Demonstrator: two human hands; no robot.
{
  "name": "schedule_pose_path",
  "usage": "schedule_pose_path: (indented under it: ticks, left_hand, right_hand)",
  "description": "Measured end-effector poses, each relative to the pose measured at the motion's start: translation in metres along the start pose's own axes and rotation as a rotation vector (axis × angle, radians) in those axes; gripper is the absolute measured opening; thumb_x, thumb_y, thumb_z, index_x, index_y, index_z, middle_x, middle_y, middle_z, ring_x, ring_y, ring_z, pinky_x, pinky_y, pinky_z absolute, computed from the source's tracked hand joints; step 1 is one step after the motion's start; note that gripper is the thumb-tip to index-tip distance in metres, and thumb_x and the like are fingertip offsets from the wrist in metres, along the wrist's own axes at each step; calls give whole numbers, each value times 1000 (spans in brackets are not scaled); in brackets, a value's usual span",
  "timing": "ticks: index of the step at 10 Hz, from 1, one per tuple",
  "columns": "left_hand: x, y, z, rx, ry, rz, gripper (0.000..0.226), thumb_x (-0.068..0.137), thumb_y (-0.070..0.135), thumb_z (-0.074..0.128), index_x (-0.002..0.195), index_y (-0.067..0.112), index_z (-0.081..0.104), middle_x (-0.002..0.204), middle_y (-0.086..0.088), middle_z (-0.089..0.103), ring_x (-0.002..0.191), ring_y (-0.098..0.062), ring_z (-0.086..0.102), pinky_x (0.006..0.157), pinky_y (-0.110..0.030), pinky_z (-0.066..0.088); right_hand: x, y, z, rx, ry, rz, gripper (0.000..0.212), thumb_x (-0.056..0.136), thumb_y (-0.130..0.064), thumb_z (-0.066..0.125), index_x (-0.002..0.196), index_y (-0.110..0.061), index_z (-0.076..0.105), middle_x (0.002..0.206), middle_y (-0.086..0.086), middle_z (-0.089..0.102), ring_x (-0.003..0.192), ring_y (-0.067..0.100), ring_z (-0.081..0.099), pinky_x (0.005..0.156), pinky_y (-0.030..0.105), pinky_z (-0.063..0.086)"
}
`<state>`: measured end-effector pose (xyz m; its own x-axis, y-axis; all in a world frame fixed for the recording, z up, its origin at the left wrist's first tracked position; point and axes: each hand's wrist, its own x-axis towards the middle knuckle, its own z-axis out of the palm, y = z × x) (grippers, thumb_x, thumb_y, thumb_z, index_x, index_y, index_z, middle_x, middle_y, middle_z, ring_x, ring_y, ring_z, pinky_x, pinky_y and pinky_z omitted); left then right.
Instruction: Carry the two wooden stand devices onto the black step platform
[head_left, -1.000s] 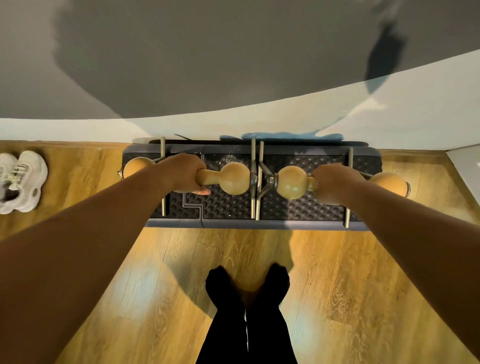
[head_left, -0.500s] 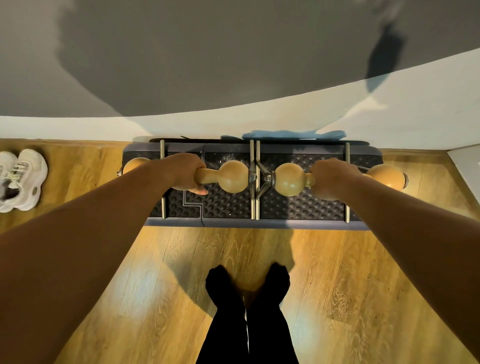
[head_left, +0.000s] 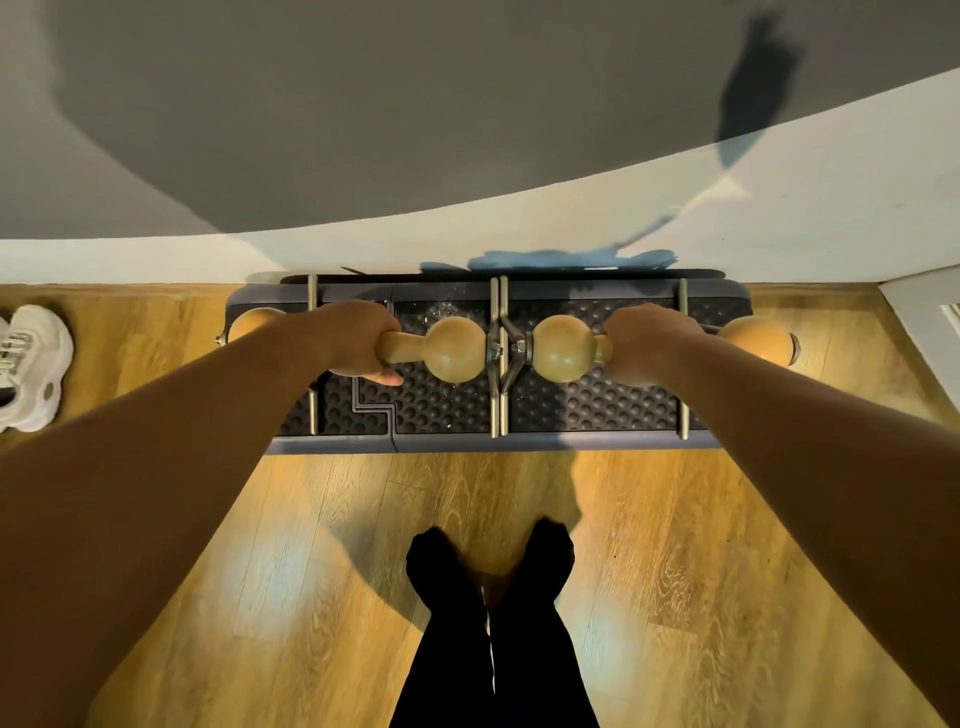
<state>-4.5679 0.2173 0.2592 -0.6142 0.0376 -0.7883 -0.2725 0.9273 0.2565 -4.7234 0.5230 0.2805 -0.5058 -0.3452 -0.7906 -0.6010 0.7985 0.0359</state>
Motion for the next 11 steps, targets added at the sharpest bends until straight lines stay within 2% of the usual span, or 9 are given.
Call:
schedule_pose_path:
  ticks: [3, 4, 5, 6, 7, 8, 9, 10, 11]
  left_hand:
    - [-7, 0, 5, -7, 93, 18, 26, 82, 50, 80, 84, 37, 58, 78, 10, 66, 73, -10, 62, 78, -36, 51]
    - [-11, 0, 6, -9, 169, 11, 26, 82, 48, 80, 85, 34, 59, 75, 12, 62, 69, -8, 58, 69, -31, 45]
    - [-15, 2, 9, 13, 229, 4, 27, 83, 49, 78, 89, 34, 56, 76, 13, 58, 70, -8, 55, 69, -30, 42]
    - [-18, 2, 22, 66, 349, -51, 30, 87, 54, 72, 102, 31, 60, 86, 8, 63, 80, -13, 59, 78, -34, 47]
    - [-17, 2, 30, 63, 426, -82, 33, 86, 54, 72, 107, 30, 62, 94, 5, 67, 87, -18, 62, 85, -39, 48]
    - [-19, 5, 36, 32, 482, -95, 50, 83, 52, 77, 124, 30, 60, 119, 0, 67, 114, -27, 59, 102, -50, 41]
    - [-24, 7, 39, 24, 468, -95, 70, 83, 50, 77, 144, 29, 49, 143, -4, 55, 135, -32, 46, 114, -54, 29]
    - [-34, 11, 46, 34, 503, -60, 90, 84, 48, 78, 158, 29, 31, 162, -6, 38, 150, -34, 30, 123, -54, 15]
    - [-41, 13, 50, 37, 543, -52, 97, 83, 46, 79, 161, 30, 24, 166, -5, 31, 153, -33, 24, 125, -53, 11]
  right_hand:
    - [2, 1, 2, -8, 22, -15, 24, 88, -29, 72, 74, -23, 53, 77, 1, 66, 73, 19, 65, 72, 35, 57]
    - [4, 3, 7, -14, 55, -26, 23, 87, -32, 73, 76, -25, 53, 77, 0, 65, 71, 18, 63, 68, 34, 53]
    - [3, 5, 11, -14, 79, -43, 19, 86, -36, 74, 87, -25, 59, 79, -2, 64, 74, 18, 63, 68, 34, 51]
    - [1, 5, 16, 21, 138, -66, 30, 84, -41, 77, 106, -29, 61, 89, -4, 65, 86, 21, 64, 78, 41, 53]
    - [-3, 8, 21, 51, 176, -68, 37, 83, -43, 78, 113, -30, 61, 97, -3, 67, 95, 24, 63, 87, 46, 53]
    - [-11, 12, 29, 67, 263, -68, 44, 83, -43, 78, 120, -26, 60, 108, 2, 68, 108, 30, 61, 92, 49, 50]
    - [-16, 11, 36, 74, 322, -63, 52, 84, -40, 79, 129, -24, 58, 117, 5, 69, 115, 33, 60, 100, 52, 46]
    - [-24, 10, 45, 114, 378, -57, 67, 84, -35, 81, 144, -25, 52, 134, 9, 64, 132, 37, 52, 118, 62, 31]
    - [-28, 9, 45, 112, 398, -39, 76, 84, -31, 82, 151, -25, 46, 145, 10, 57, 143, 38, 43, 123, 65, 20]
